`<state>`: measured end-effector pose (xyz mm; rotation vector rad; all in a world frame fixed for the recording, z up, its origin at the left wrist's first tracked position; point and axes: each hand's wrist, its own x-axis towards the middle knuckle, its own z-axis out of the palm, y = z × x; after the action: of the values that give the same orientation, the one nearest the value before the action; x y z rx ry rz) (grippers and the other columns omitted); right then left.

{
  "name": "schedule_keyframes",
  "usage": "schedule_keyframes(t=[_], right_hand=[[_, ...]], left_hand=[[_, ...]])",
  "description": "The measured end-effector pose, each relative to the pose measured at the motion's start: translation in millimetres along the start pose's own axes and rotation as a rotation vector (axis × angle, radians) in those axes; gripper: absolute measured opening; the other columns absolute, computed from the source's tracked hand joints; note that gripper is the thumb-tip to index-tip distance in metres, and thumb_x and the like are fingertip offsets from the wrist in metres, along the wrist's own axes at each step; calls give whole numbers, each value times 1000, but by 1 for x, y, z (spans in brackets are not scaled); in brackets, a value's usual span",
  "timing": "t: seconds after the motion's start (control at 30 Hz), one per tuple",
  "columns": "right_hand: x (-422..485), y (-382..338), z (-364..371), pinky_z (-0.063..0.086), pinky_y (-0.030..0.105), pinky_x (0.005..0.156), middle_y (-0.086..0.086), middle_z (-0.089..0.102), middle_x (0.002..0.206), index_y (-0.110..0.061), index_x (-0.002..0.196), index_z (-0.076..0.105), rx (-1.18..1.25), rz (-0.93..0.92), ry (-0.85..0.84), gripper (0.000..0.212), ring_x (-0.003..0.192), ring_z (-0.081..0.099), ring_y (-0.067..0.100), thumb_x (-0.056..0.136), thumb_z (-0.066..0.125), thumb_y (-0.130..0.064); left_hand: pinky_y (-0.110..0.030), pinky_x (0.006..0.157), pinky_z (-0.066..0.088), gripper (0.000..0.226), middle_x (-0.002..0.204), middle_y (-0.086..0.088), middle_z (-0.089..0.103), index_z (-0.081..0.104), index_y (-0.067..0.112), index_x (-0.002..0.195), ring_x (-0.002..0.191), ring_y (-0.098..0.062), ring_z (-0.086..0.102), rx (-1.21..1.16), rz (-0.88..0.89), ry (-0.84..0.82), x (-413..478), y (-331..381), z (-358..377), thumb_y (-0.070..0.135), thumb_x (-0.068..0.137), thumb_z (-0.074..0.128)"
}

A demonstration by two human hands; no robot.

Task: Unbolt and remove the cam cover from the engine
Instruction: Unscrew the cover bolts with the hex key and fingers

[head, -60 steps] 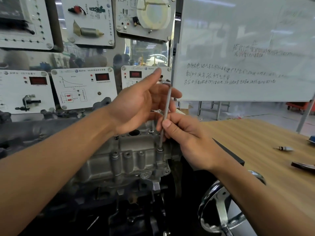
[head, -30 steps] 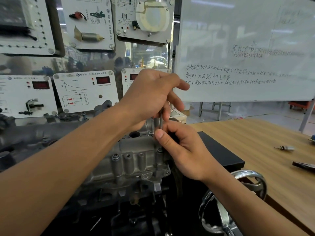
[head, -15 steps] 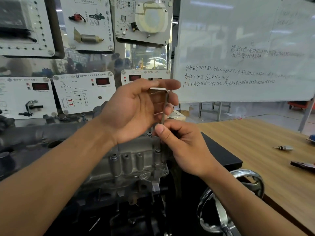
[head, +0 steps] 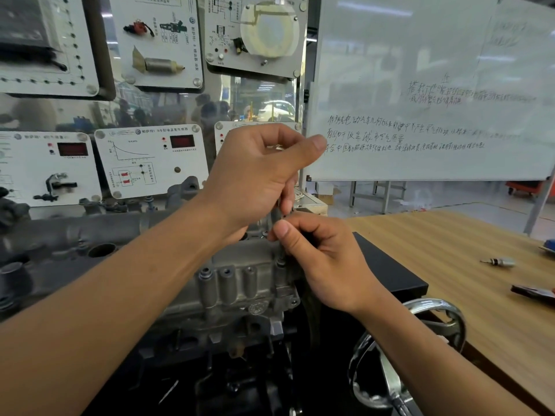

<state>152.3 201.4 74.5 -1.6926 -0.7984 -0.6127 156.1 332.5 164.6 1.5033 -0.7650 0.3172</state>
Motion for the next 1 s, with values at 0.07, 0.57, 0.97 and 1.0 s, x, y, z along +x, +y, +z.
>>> schedule_keyframes(t=[0.07, 0.57, 0.97, 1.0], right_hand=[[0, 0, 0, 39, 25, 58, -1, 50, 59, -12, 83, 72, 3, 0, 7, 23, 59, 45, 11, 96, 58, -25], [-1, 0, 2, 39, 14, 60, -16, 52, 59, -18, 84, 71, -31, -34, 30, 22, 60, 49, 1, 99, 55, -23], [0, 2, 5, 37, 16, 59, -11, 49, 57, -20, 81, 70, -38, -39, 58, 27, 58, 47, 2, 99, 52, -27], [-1, 2, 6, 37, 16, 58, -13, 49, 57, -18, 79, 70, -36, -40, 57, 27, 57, 46, 2, 99, 53, -27]], left_hand=[[-14, 37, 32, 12, 49, 0, 58, 66, 13, 84, 30, -12, 41, 51, -31, 12, 4, 3, 3, 19, 93, 68], [-22, 54, 40, 33, 84, -4, 71, 73, 14, 97, 63, -15, 63, -569, -237, -335, 1, -11, -28, 19, 86, 43], [-18, 51, 29, 13, 68, 3, 59, 72, 16, 90, 52, -8, 44, -246, -170, -276, -1, 2, -18, 25, 80, 74], [-17, 48, 28, 20, 65, 3, 57, 70, 13, 90, 47, -8, 41, -174, -176, -232, 0, 4, -13, 28, 78, 75]])
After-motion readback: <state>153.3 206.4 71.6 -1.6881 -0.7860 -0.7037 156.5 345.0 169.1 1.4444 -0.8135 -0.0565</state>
